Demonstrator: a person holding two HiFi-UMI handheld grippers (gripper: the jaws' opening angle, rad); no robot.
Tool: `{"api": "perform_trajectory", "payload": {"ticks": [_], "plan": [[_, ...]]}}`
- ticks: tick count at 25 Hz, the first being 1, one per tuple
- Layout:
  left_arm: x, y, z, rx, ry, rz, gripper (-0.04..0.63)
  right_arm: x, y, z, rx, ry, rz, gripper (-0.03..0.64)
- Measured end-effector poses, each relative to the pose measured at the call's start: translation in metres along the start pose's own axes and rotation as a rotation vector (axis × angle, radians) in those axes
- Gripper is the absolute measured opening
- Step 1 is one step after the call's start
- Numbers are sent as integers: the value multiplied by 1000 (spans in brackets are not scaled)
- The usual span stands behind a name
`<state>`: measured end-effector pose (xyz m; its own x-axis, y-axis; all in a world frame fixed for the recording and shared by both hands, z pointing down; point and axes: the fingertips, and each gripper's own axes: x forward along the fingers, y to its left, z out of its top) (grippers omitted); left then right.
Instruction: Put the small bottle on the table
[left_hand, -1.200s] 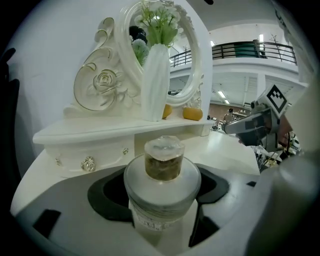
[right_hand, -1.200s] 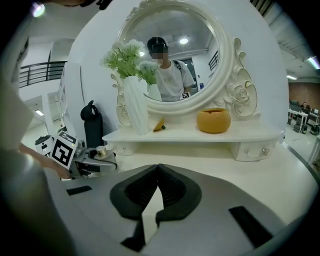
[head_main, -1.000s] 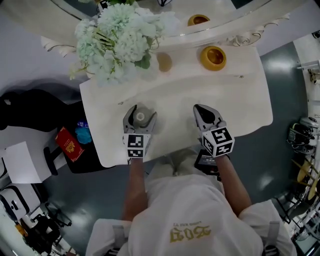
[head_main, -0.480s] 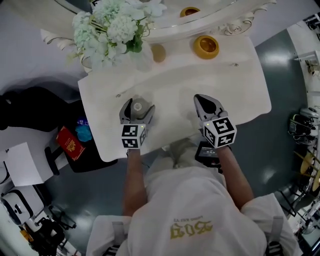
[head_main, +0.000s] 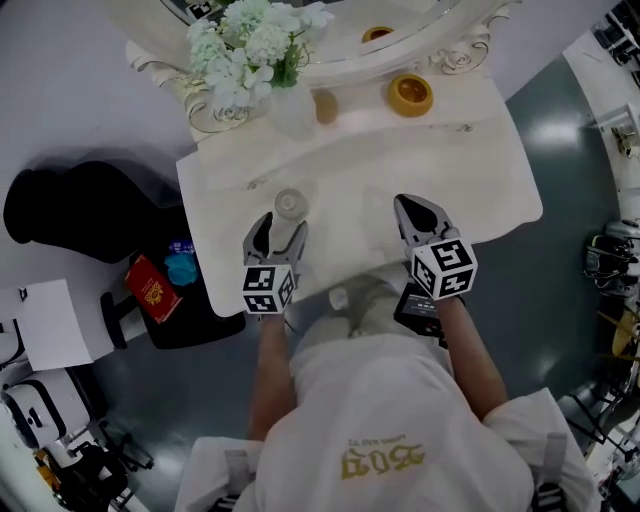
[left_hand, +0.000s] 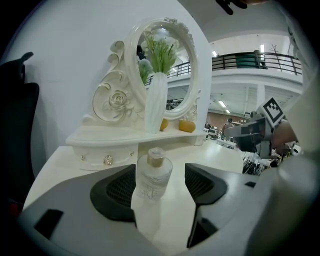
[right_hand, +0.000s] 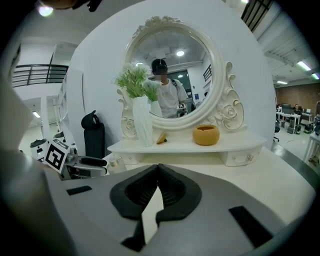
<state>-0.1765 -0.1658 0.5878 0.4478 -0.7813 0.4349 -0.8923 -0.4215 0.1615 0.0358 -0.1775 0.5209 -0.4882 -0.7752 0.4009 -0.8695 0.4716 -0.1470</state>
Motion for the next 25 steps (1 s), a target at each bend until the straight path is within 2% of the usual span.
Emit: {"api": "perform_trajectory", "payload": {"ticks": [4,5,7,10,13,16,25], "plan": [[-22,-6,17,-37,-67,2,255,-9,19,8,5,-35,15,12],[-28,-10,24,-58,-88,-7,205,-12,24,11,0,-42,21,12],[-39,-16,37,-79,-128,-22,161,-16,33,15,-18,-54,32,12],[-55,-21,58,-61,-169,-18,103,-23,45,22,-33,-77,41,12],[-67,-18,75,-21,-178,32,20,-27,51,33,-38,-110,45,12],[-75,-20,87,26,-184,57,17,-30,59,42,-61,-134,56,12],[-82,-24,92,-35,-179,22,15,-36,68,48,-82,-150,58,12]]}}
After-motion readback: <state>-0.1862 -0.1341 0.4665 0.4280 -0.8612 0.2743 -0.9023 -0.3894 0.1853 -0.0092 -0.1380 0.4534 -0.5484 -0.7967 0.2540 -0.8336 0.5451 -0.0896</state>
